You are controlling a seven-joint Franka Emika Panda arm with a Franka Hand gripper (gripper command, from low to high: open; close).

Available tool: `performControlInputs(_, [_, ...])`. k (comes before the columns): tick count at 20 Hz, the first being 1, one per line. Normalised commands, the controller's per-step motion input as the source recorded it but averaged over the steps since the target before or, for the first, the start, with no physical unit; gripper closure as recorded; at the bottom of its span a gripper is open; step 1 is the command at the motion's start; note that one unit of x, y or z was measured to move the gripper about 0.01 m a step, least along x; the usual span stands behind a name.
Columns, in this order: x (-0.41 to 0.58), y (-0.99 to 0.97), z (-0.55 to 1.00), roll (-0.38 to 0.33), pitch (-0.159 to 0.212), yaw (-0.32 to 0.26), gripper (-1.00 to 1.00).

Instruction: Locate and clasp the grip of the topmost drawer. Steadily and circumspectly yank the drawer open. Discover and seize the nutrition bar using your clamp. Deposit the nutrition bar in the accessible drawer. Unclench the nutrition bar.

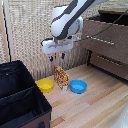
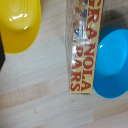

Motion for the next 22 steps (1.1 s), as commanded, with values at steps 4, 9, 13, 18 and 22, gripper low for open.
performControlInputs(4, [0.576, -0.28, -0.16, 0.007, 0.156, -0.022, -1.00])
performControlInputs(9, [0.419, -0.09, -0.29, 0.008, 0.174, 0.002, -1.00])
performControlInputs(13, [0.248, -0.02, -0.73, 0.027, 0.194, 0.023, -1.00])
performControlInputs(18, [0.052, -0.14, -0.46, 0.043, 0.184, 0.057, -1.00])
performControlInputs(22, [0.030, -0.06, -0.03, 0.021, 0.046, 0.043, 1.00])
